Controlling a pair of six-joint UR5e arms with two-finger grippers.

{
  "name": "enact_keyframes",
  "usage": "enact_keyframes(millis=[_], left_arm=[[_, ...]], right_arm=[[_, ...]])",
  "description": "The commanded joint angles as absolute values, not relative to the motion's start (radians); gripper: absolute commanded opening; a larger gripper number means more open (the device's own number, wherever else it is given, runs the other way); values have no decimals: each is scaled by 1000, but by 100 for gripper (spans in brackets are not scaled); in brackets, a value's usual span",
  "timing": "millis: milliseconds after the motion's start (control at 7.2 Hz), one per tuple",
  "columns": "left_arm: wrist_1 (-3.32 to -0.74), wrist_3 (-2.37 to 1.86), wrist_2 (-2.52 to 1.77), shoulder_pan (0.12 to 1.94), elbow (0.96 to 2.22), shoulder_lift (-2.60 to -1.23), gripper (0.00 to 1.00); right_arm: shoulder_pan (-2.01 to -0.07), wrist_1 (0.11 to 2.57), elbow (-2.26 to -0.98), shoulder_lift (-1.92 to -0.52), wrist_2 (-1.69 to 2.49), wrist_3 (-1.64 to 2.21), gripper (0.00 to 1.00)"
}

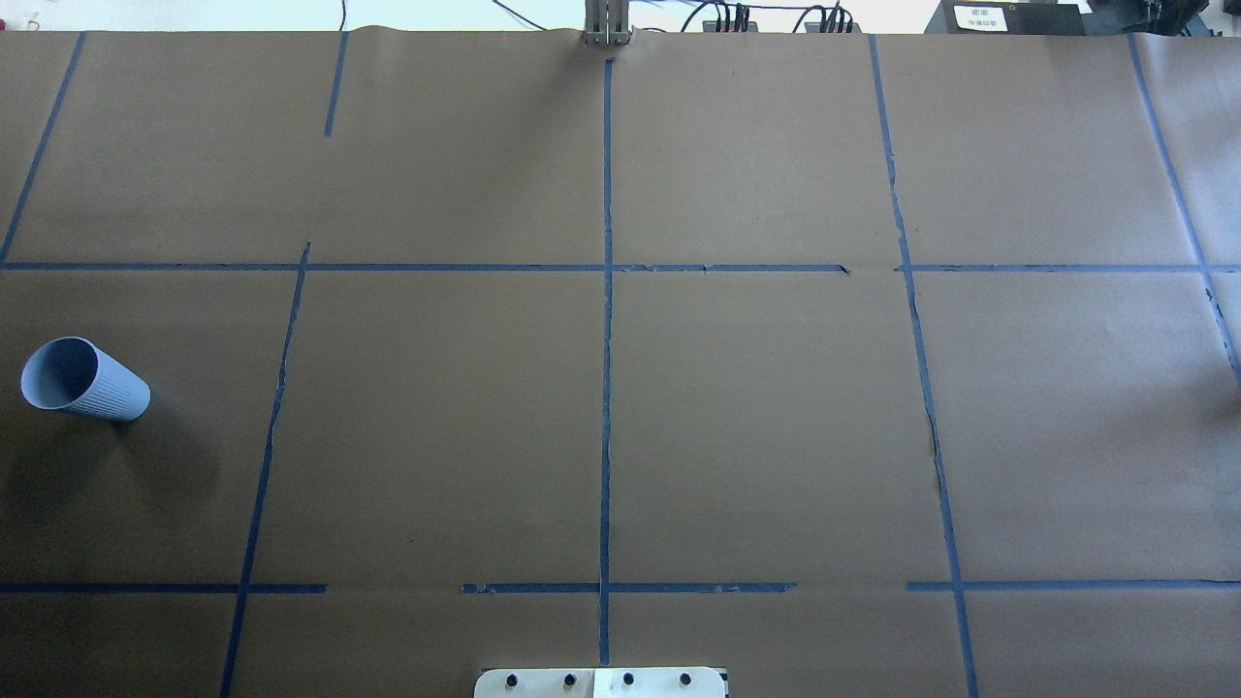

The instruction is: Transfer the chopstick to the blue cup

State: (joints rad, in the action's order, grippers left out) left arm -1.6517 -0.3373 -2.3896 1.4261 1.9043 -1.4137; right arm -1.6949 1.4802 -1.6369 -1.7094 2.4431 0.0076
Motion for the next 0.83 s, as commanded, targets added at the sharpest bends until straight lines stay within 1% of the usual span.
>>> enact_keyframes(millis=[0,139,694], left_arm=[[-1899,-638,-2378,1259,1911,-1359,100],[-1978,-714,-2370,1223,1892,-1355,100],[-2008,-733,-2303,1122,1832,-1373,100]], right_arm=[[-1695,1480,-1651,-1718,2442,8,100],[-1695,1480,-1651,-1718,2442,8,100],[-1695,1480,-1648,-1720,2442,8,100]])
